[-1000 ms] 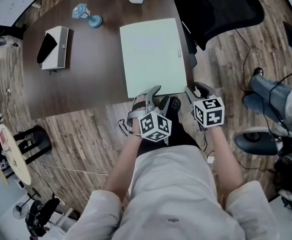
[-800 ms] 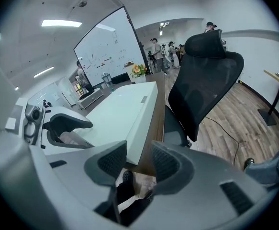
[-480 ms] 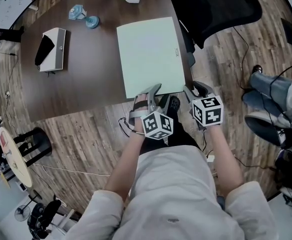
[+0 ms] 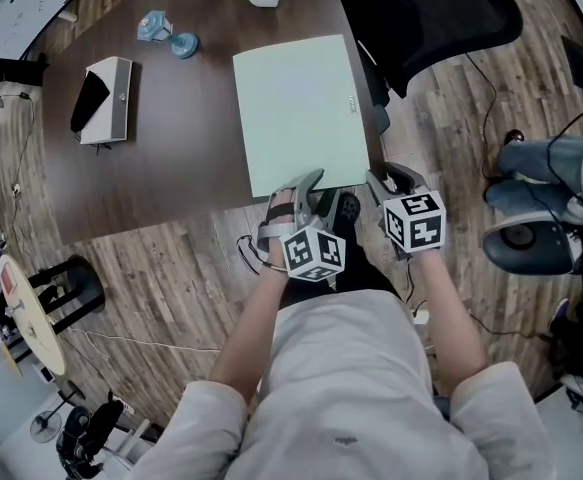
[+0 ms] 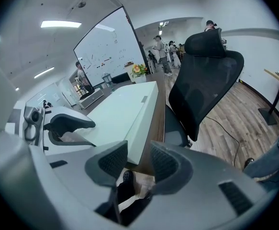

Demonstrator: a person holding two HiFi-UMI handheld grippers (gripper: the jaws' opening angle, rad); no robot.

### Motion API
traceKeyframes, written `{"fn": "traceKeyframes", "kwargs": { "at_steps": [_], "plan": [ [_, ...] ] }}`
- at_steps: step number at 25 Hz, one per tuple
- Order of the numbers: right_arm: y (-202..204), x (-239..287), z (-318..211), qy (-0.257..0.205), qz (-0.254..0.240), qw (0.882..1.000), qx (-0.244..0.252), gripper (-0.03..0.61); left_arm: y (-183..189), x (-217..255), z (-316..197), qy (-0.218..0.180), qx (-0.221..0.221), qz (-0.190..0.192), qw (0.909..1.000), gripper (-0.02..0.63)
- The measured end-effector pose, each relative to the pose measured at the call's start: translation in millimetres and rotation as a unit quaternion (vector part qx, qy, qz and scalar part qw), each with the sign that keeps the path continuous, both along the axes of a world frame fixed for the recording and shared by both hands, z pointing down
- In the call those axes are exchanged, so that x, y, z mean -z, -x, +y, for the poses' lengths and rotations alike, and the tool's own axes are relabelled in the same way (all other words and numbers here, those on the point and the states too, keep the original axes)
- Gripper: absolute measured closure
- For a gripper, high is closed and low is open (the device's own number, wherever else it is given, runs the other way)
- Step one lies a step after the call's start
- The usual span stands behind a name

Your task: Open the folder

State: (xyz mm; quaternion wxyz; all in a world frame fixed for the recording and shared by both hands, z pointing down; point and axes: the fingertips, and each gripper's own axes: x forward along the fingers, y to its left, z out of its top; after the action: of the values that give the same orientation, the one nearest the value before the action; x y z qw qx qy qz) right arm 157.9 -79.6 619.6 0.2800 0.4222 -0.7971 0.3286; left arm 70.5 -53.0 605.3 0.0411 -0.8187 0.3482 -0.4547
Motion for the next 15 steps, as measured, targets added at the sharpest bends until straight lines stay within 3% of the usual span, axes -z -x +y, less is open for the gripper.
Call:
{"fn": "traceKeyframes", "kwargs": {
  "at_steps": [15],
  "plan": [
    [0.9, -0.1, 0.6, -0.005, 0.004, 1.000, 0.007, 0.433, -3.6, 15.7, 5.8, -0.011, -0.010, 0.020, 0.9997, 0.541]
  ]
}}
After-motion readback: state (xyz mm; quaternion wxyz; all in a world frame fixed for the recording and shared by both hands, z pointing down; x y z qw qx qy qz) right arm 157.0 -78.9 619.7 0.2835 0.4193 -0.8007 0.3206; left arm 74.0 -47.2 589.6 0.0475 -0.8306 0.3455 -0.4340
